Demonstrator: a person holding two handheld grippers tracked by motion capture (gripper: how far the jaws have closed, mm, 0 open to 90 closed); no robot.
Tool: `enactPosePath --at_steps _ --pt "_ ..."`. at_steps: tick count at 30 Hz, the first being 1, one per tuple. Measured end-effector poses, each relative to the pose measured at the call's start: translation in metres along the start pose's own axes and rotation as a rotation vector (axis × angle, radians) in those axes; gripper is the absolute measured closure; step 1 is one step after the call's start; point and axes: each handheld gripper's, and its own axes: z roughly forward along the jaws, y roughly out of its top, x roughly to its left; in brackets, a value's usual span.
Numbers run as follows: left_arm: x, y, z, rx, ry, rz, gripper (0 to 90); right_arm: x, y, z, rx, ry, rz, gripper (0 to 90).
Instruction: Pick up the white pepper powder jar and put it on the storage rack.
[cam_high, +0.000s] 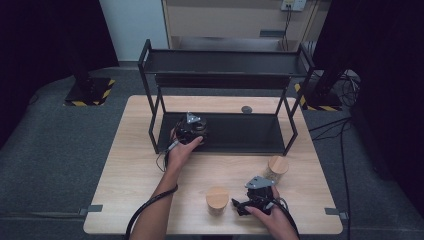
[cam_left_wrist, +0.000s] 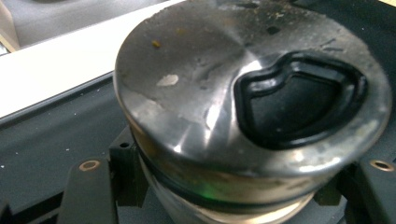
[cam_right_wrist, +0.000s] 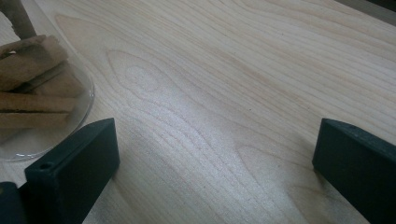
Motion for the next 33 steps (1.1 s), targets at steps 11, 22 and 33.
enactPosePath --at_steps 11,22,33 --pt "0.002 0.000 0.000 0.001 -0.007 -0.007 29.0 0.000 0.000 0.000 0.000 0.000 0.000 0.5" --pt "-0.005 0.003 -0.007 0.026 0.003 0.035 9.0 0.000 0.000 0.000 0.000 -0.001 0.000 0.5" --pt "-0.010 0.007 -0.019 0.000 0.000 0.037 7.3 0.000 0.000 0.000 -0.001 -0.001 -0.001 0.6"
